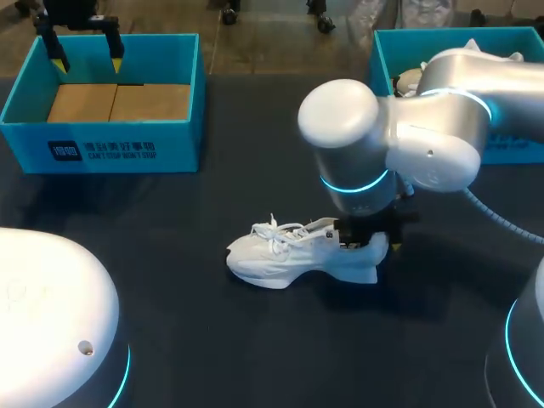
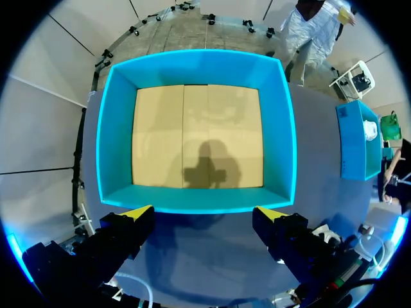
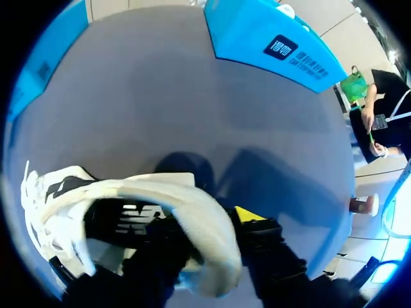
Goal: Take the shoe out of the shoebox, open the shoe tongue, remove and reinsert the insole, then place the shoe into the shoebox
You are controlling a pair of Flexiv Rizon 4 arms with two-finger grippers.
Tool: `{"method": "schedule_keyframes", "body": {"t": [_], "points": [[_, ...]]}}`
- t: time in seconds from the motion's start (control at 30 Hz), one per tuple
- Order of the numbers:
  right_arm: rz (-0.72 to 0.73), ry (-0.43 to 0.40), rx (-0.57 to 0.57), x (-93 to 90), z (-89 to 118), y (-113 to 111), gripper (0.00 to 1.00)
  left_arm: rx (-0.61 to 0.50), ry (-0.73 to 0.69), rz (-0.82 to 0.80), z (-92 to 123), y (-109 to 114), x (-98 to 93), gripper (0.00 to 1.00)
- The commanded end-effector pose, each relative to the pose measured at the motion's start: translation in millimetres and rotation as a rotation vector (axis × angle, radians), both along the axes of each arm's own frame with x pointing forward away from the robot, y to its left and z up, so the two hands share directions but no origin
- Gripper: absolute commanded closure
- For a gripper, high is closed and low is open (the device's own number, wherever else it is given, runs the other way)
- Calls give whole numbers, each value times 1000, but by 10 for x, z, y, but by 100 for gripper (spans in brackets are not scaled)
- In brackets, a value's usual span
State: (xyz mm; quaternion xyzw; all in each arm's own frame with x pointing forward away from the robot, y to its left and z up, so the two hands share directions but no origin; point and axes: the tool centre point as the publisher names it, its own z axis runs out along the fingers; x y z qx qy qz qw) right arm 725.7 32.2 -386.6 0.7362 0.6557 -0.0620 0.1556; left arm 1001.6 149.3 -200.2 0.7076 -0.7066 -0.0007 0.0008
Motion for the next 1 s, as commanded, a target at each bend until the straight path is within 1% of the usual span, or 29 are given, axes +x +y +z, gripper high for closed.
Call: {"method": "schedule_keyframes", "body": {"t": [0.03,0.27,0.3,0.33,0.4,0.43,0.5,0.57,0.77,0.83,0.93,1.0], "points": [[8,-8,19,-49,87,-46,0,0,-1,-1,0,3,-6,0],[11,-17,38,-47,215,-68,0,0,-1,-1,0,3,-6,0],[17,-21,46,-63,313,-65,0,0,-1,-1,0,3,-6,0],[21,-21,56,-75,369,-65,0,0,-1,-1,0,3,-6,0],[20,-16,59,-89,435,-67,0,0,-1,-1,0,3,-6,0],[22,-1,79,-107,518,-68,0,0,-1,-1,0,3,-6,0],[45,2,111,-148,647,-31,0,0,-1,-1,0,3,-6,0],[67,0,110,-173,750,8,0,0,-1,-1,0,3,-6,0],[115,11,153,-224,1025,87,0,0,-1,-1,0,3,-6,0],[140,-1,190,-245,1113,103,0,0,-1,-1,0,3,-6,0],[267,-40,212,-278,1203,167,0,0,-1,-1,0,3,-6,0],[406,-72,202,-289,1251,237,0,0,-1,-1,0,3,-6,0]]}}
